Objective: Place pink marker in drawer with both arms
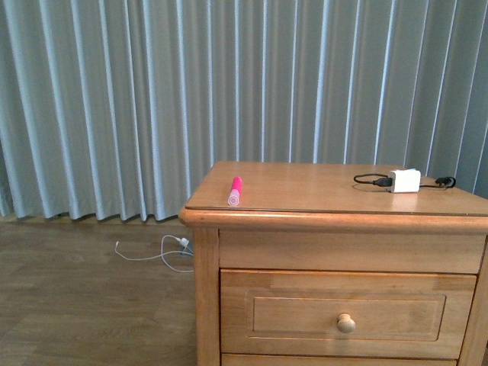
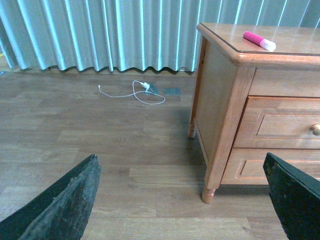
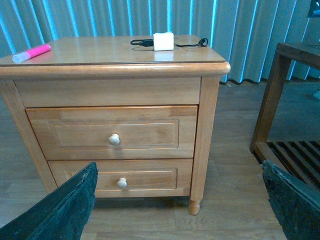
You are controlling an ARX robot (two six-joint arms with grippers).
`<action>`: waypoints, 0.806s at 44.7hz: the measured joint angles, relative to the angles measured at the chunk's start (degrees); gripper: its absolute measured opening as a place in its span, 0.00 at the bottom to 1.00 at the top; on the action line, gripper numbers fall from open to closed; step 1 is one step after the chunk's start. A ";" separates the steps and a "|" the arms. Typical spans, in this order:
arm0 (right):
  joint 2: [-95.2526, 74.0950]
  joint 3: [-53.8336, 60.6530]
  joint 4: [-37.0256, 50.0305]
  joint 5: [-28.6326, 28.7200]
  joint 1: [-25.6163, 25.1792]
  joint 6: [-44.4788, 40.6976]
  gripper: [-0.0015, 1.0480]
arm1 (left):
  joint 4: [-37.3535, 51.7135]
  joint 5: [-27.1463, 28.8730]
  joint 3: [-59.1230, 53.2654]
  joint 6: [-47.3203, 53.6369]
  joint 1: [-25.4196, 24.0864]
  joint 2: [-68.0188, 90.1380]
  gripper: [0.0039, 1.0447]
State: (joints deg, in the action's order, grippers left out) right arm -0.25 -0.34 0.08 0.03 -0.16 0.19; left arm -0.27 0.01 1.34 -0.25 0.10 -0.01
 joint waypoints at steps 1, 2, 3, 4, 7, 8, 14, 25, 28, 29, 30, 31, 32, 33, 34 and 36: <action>0.00 0.00 0.00 0.00 0.00 -0.02 0.91 | 0.00 0.00 0.00 0.00 0.02 0.00 0.94; 0.00 0.00 0.00 0.00 0.00 -0.02 0.91 | 0.00 0.00 0.00 0.00 0.02 0.00 0.94; 0.00 0.00 0.00 0.00 0.00 -0.02 0.91 | 0.00 0.00 0.00 0.00 0.00 0.00 0.94; 0.00 0.00 0.00 0.00 0.00 -0.02 0.92 | 0.00 0.00 0.00 0.00 0.00 0.00 0.94; 0.00 0.00 0.00 0.00 0.00 -0.02 0.92 | 0.00 0.00 0.00 0.00 0.00 0.00 0.94; 0.00 0.00 0.00 0.00 0.00 -0.02 0.92 | 0.00 0.00 0.00 0.00 0.02 0.00 0.94; 0.00 0.00 0.00 0.00 0.00 -0.02 0.92 | 0.00 0.00 0.00 0.00 0.02 0.00 0.94; 0.00 0.00 0.00 0.00 0.00 -0.02 0.92 | 0.00 0.00 0.00 0.00 0.02 0.00 0.94; 0.00 0.00 0.00 0.00 0.00 -0.02 0.92 | 0.00 0.00 0.00 0.00 0.02 0.00 0.94; 0.00 0.00 0.00 0.00 0.00 -0.02 0.92 | 0.00 0.00 0.00 0.00 0.02 0.00 0.94; 0.00 0.00 0.00 0.00 0.00 -0.02 0.92 | 0.00 0.00 0.00 0.00 0.00 0.00 0.94; 0.00 0.00 0.00 0.00 0.00 -0.02 0.92 | 0.00 0.00 0.00 0.00 0.02 0.00 0.94; 0.00 0.00 0.00 0.00 0.00 -0.02 0.92 | 0.00 0.00 0.00 0.00 0.02 0.00 0.94; 0.00 0.00 0.00 0.00 0.00 -0.02 0.92 | 0.00 0.00 0.00 0.00 0.02 0.00 0.94; 0.00 0.00 0.00 0.00 0.00 -0.02 0.92 | 0.00 0.00 0.00 0.00 0.00 0.00 0.94; 0.00 0.00 0.00 0.00 0.00 -0.02 0.92 | 0.00 0.00 0.00 0.00 0.02 0.00 0.94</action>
State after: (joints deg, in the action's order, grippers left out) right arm -0.25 -0.34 0.08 0.03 -0.16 0.16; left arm -0.27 0.01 1.34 -0.25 0.12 -0.01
